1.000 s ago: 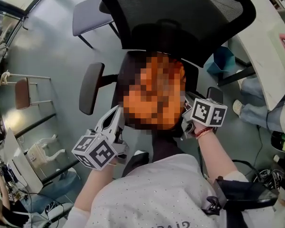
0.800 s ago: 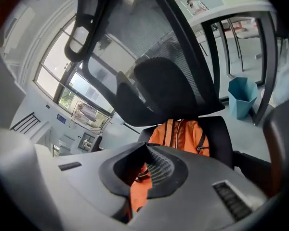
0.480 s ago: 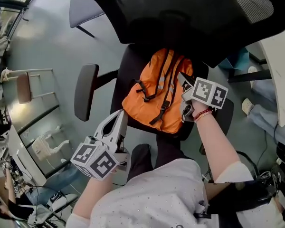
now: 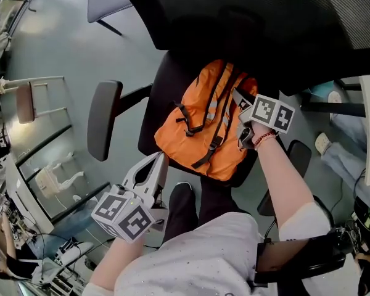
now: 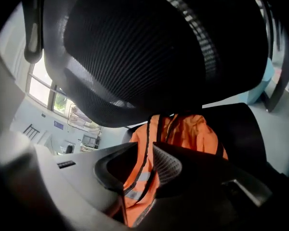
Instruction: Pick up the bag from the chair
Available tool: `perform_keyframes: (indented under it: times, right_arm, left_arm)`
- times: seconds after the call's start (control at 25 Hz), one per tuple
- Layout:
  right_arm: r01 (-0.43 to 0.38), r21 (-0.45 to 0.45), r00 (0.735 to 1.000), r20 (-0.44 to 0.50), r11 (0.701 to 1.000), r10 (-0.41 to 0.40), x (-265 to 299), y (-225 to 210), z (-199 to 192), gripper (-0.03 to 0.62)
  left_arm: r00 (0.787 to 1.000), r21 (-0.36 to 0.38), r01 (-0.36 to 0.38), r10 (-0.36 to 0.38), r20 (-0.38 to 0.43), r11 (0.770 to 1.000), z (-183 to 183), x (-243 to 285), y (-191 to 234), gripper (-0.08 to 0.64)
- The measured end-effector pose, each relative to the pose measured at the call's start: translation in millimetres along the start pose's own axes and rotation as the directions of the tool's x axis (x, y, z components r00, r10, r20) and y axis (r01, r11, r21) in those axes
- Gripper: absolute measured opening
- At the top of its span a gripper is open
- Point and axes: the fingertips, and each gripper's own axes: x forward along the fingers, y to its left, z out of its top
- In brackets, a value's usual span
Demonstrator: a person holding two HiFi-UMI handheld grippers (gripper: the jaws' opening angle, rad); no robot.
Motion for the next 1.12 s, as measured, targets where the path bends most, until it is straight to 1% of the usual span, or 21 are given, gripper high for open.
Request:
perform_keyframes:
  times: [0.08,0.16,0.2,0.28,0.4,0.44,0.52,0.56,0.6,0.64,0.72,0.8,0.84,0.92,1.0,1.12]
  right_arm:
    - [-0.019,0.015,1.000,-0.025,1.000,0.019,8,-3,-5,0.162]
    - [-0.042,0.009,0.998,-0.037,0.999,0.042,14,-2,-7,0.172]
    - [-0.055,0.005,0.998,-0.035,0.998,0.055,17,0,-7,0.202]
    - [-0.064,-0.002,0.998,-0.029,0.998,0.064,24,1,-5,0.289]
    - [-0.012,0.004,0.999,-0.035,1.000,0.013,35,-11,-6,0.392]
    - [0.012,0.010,0.999,-0.038,1.000,-0.011,38,-17,-7,0.408]
    - [0.040,0.014,0.998,-0.047,0.999,-0.039,43,-25,-10,0.408]
    - [0.039,0.011,0.998,-0.052,0.999,-0.038,46,-26,-11,0.408]
    - [0.027,0.006,0.998,-0.056,1.000,-0.027,48,-25,-12,0.408]
    - [0.008,0.002,0.998,-0.058,1.000,-0.008,51,-22,-13,0.393]
    - [-0.038,0.007,0.998,-0.057,0.999,0.038,56,-15,-13,0.348]
    - [-0.054,0.023,0.998,-0.042,0.998,0.055,61,-15,-10,0.345]
    - [-0.040,0.028,0.998,-0.036,0.999,0.041,64,-18,-9,0.345]
    - [0.017,0.023,0.999,-0.040,1.000,-0.016,70,-26,-8,0.345]
    - [0.078,-0.012,0.995,-0.061,0.997,-0.079,77,-32,-14,0.345]
    - [0.160,-0.083,0.983,-0.079,0.984,-0.167,86,-39,-22,0.345]
  left_arm:
    - [1.000,-0.015,-0.008,0.008,-0.006,1.000,-2,4,6,0.012]
    - [1.000,-0.033,-0.016,0.016,-0.011,0.999,-4,4,13,0.012]
    - [1.000,-0.039,-0.020,0.019,-0.013,0.999,-5,4,15,0.012]
    - [1.000,-0.047,-0.027,0.027,-0.014,0.999,-6,3,19,0.012]
    - [0.999,-0.060,-0.043,0.042,-0.013,0.997,-9,-1,26,0.012]
    - [0.999,-0.065,-0.048,0.047,-0.014,0.997,-10,-2,29,0.012]
    - [0.998,-0.073,-0.054,0.053,-0.016,0.996,-13,-4,33,0.012]
    - [0.998,-0.078,-0.057,0.056,-0.016,0.995,-15,-4,35,0.012]
    - [0.998,-0.084,-0.059,0.058,-0.016,0.995,-16,-4,37,0.012]
    - [0.998,-0.090,-0.060,0.059,-0.014,0.994,-17,-4,39,0.012]
    - [0.998,-0.100,-0.062,0.061,-0.010,0.993,-21,-5,42,0.012]
    - [0.998,-0.102,-0.066,0.065,-0.011,0.993,-25,-6,45,0.012]
    - [0.998,-0.103,-0.069,0.068,-0.012,0.992,-27,-7,47,0.012]
    - [0.997,-0.111,-0.075,0.075,-0.012,0.991,-30,-10,53,0.012]
    - [0.997,-0.123,-0.082,0.081,-0.009,0.989,-35,-12,59,0.012]
    - [0.997,-0.133,-0.082,0.082,-0.004,0.988,-44,-14,62,0.012]
